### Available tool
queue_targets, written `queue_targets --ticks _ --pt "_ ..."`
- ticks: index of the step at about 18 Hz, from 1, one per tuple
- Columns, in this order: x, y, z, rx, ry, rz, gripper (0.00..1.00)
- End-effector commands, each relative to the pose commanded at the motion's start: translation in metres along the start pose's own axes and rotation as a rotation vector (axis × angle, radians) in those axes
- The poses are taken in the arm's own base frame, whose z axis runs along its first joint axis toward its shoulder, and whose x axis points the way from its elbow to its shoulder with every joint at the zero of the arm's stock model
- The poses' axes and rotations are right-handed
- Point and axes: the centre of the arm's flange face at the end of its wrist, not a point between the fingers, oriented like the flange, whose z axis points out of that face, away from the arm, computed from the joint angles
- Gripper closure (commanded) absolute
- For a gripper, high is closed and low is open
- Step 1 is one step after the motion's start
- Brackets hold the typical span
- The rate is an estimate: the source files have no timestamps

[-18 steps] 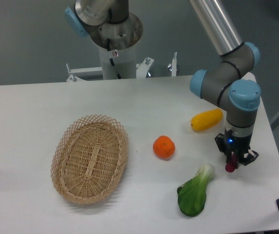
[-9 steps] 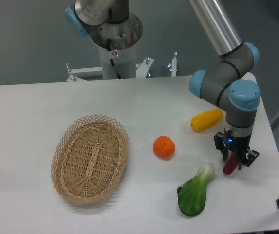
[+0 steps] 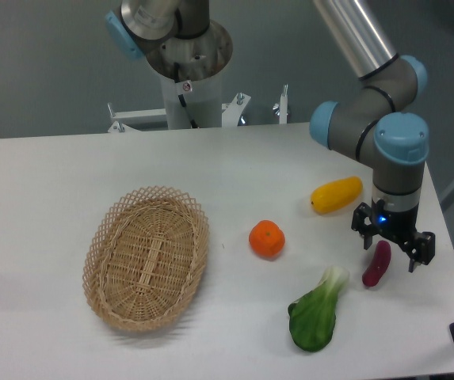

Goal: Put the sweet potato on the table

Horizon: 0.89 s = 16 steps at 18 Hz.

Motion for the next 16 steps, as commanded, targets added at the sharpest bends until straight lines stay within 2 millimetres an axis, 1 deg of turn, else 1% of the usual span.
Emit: queue_targets --ticks 3,4,5,7,8,10,11,13,15,16 --pt "-0.016 -0.004 -0.045 0.002 -0.029 0.018 0.00" --pt "-0.022 0.000 -0.059 -0.006 0.000 0.025 0.00" --pt "-0.030 0.012 -0.074 -0.016 0.028 0.034 0.00" --pt "-0.043 0.059 -0.100 -0.045 0.047 0.042 0.00" --pt "-0.046 0.072 -0.111 -0.050 0.053 0.085 0.00" --pt "-0.046 0.103 -0.121 -0.063 0.082 0.170 0.00" --pt "-0.047 0.116 -0.130 -0.068 0.088 0.203 0.00" --pt "-0.049 0.137 -0.139 -0.073 0.108 0.243 0.00" --pt "-0.049 0.153 -0.141 -0.073 0.129 0.288 0.00" --pt "-0.049 0.155 -0.140 -0.071 0.133 0.312 0.00"
